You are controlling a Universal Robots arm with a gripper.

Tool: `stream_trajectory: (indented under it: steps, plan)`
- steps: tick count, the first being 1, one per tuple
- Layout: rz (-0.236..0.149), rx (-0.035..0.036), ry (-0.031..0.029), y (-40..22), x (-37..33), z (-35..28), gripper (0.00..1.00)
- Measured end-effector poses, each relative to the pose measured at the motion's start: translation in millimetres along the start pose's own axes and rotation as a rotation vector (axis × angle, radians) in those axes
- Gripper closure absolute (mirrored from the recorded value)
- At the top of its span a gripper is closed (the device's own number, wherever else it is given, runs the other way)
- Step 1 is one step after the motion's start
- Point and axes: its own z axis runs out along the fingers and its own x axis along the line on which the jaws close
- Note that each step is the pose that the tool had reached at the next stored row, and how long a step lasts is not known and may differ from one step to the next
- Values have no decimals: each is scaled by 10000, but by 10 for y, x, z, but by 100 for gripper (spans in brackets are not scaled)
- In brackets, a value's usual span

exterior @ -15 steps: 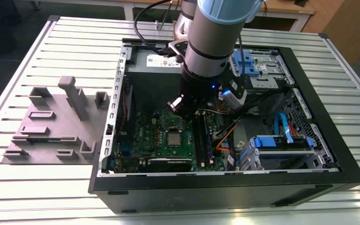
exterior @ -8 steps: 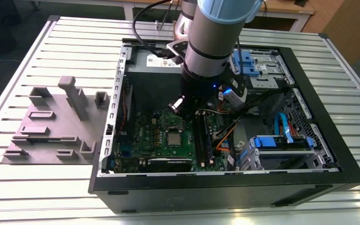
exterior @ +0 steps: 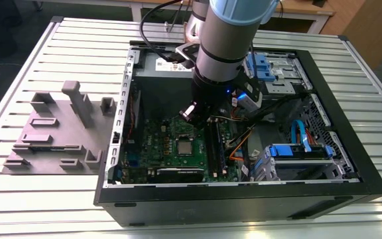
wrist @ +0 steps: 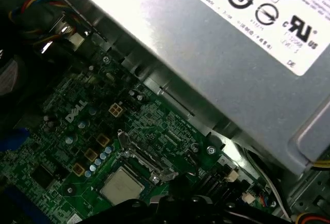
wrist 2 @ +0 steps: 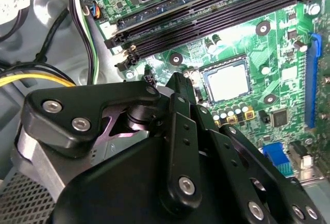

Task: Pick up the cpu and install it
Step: 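Close the cpu cover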

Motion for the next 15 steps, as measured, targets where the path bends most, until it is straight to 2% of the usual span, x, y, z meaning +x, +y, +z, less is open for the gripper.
stream_trajectory:
  steps: [6,12,15]
  plan:
    - [-76,5,4,-1,-1,0,90]
    - [-623,36,32,-3,-1,-1,90]
    - [-626,36,32,-3,-1,0,90]
